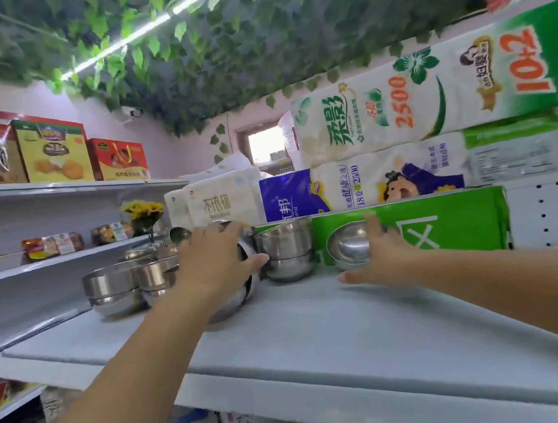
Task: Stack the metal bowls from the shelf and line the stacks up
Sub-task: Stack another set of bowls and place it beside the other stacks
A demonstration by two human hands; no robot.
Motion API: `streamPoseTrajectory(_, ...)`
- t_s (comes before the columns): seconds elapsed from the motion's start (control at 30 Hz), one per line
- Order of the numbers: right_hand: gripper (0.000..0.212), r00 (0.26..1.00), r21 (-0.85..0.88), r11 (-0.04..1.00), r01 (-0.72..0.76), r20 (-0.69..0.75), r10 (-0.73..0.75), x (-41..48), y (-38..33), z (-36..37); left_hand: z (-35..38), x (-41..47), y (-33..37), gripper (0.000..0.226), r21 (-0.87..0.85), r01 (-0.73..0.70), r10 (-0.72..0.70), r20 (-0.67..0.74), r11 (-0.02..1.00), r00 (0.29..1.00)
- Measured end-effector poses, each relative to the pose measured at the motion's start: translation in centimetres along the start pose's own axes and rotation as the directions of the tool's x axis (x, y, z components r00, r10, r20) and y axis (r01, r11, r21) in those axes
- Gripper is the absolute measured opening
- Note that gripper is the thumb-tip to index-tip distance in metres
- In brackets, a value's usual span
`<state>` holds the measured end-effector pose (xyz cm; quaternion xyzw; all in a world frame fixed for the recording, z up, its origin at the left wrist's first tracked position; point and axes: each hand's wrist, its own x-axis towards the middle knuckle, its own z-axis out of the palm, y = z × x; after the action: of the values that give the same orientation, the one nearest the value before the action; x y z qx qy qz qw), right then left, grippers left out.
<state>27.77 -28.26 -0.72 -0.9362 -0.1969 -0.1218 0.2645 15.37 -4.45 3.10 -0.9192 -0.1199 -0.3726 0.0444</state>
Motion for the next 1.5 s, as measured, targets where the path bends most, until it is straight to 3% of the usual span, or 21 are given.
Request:
streamPoseTrajectory(0.17, 0.141, 0.997, 0.002, 0.998, -0.057, -0.051, 0.057, 1.0, -0.7, 0.0, 0.6, 1.8, 0.0, 0.080, 0.101, -0.070, 0.058, 0.115, 0.992, 0.992)
streamPoseTrajectory(0.3, 0.143, 0.993, 0.024, 0.997, -0.077, -0.087, 0.079, 1.4, -0.4, 1.3, 0.9, 2.2, -0.1, 0.082, 0.054, -0.013, 0.001, 0.217, 0.998, 0.976)
streamPoseTrajectory(0.53, 0.146, 0.981, 0.138, 0.987, -0.077, -0.165, 0.100, 2.1, 0.8, 1.5, 1.9, 2.3, -0.2, 0.084, 0.179, -0.047, 0.020, 0.149, 0.983, 0.989)
streamPoseTrajectory(0.63, 0.140, 0.980, 0.146, 0.988, -0.053, -0.183, 0.080, 1.8, 1.3, 1.4, 2.2, 2.4, -0.4, 0.087, 0.146, -0.039, 0.016, 0.154, 0.989, 0.988)
streamPoseTrajectory(0.77, 0.139, 0.992, 0.206, 0.978, -0.021, -0.117, 0.046, 0.8, 1.1, 0.7, 2.3, 2.2, -0.8, 0.091, 0.019, -0.052, 0.046, 0.232, 0.998, 0.972)
streamPoseTrajectory(0.97, 0.138, 0.999, 0.261, 0.965, 0.033, 0.031, -0.043, -1.2, -0.6, -0.4, 1.7, 2.0, -0.7, 0.094, 0.026, -0.099, 0.092, 0.193, 0.995, 0.977)
streamPoseTrajectory(1.2, 0.134, 0.990, 0.282, 0.958, 0.059, 0.108, -0.092, -2.2, -1.4, -1.1, 1.3, 1.8, -1.0, 0.098, -0.258, -0.126, 0.146, 0.060, 0.958, 0.987)
streamPoseTrajectory(1.4, 0.130, 0.982, 0.315, 0.948, 0.053, 0.157, -0.107, -2.3, -1.4, -1.5, -0.3, 2.1, -0.3, 0.098, -0.546, -0.240, 0.290, 0.006, 0.803, 0.957)
streamPoseTrajectory(1.5, 0.127, 0.974, 0.343, 0.938, 0.053, 0.189, -0.124, -2.4, -1.2, -1.8, -1.4, 2.5, 0.6, 0.099, -0.592, -0.319, 0.416, 0.029, 0.740, 0.909)
